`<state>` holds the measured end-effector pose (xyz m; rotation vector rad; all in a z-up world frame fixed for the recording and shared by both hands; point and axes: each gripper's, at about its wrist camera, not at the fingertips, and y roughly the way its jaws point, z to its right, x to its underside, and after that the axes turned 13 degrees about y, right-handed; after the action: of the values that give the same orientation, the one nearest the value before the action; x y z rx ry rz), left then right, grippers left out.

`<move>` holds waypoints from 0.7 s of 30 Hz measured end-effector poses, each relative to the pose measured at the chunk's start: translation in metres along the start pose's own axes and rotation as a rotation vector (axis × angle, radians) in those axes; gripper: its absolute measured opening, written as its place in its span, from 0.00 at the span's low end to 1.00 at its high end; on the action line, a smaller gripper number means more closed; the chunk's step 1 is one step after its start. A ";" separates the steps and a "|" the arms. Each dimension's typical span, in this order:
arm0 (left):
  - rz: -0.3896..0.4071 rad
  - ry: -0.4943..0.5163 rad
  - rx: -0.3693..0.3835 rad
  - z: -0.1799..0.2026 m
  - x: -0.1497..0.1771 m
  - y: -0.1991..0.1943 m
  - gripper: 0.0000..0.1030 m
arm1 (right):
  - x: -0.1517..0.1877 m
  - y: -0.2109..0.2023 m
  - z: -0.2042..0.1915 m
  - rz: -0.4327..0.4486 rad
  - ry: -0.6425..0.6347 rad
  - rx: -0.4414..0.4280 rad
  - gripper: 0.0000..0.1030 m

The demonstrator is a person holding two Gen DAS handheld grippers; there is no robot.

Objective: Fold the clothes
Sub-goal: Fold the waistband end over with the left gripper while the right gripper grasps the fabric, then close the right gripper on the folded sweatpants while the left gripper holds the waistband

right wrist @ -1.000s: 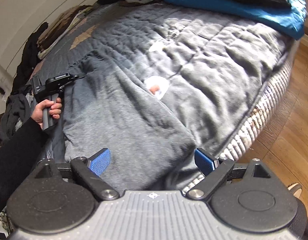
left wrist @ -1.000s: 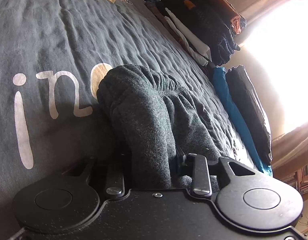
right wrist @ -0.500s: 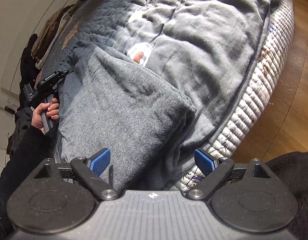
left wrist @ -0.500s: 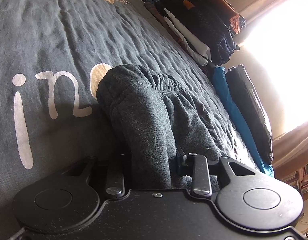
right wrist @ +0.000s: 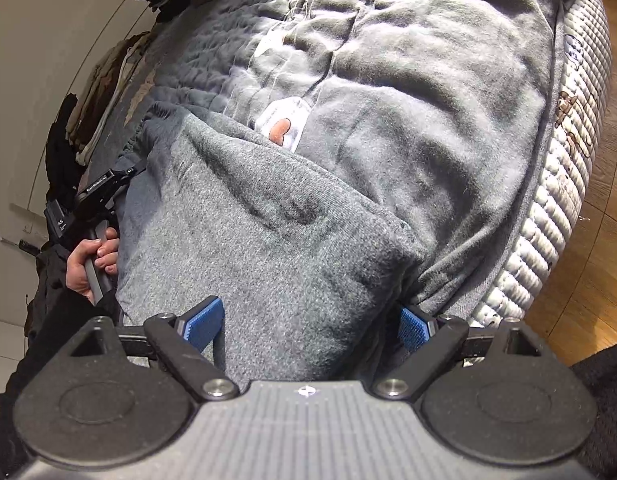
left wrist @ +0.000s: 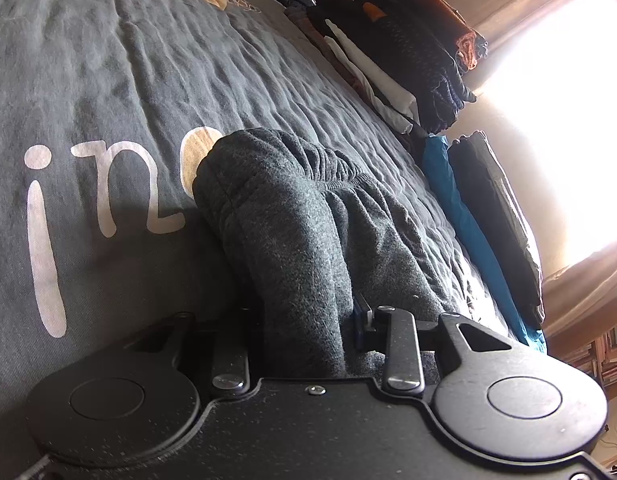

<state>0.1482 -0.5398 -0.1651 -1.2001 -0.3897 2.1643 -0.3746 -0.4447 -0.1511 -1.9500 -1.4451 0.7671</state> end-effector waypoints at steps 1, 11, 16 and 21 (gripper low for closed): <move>0.000 0.000 0.000 0.000 0.000 0.000 0.32 | 0.002 -0.002 -0.003 0.017 -0.009 0.009 0.85; 0.003 0.003 -0.003 0.001 0.000 0.000 0.32 | 0.026 -0.030 -0.034 0.197 -0.209 0.093 0.46; 0.004 0.003 -0.002 0.001 0.000 0.000 0.32 | 0.039 -0.037 -0.046 0.231 -0.343 0.151 0.48; 0.006 0.004 -0.005 0.002 0.000 0.000 0.32 | 0.030 -0.026 -0.039 0.208 -0.322 0.141 0.52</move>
<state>0.1470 -0.5392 -0.1642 -1.2100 -0.3909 2.1662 -0.3549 -0.4140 -0.1094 -1.9512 -1.3330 1.2917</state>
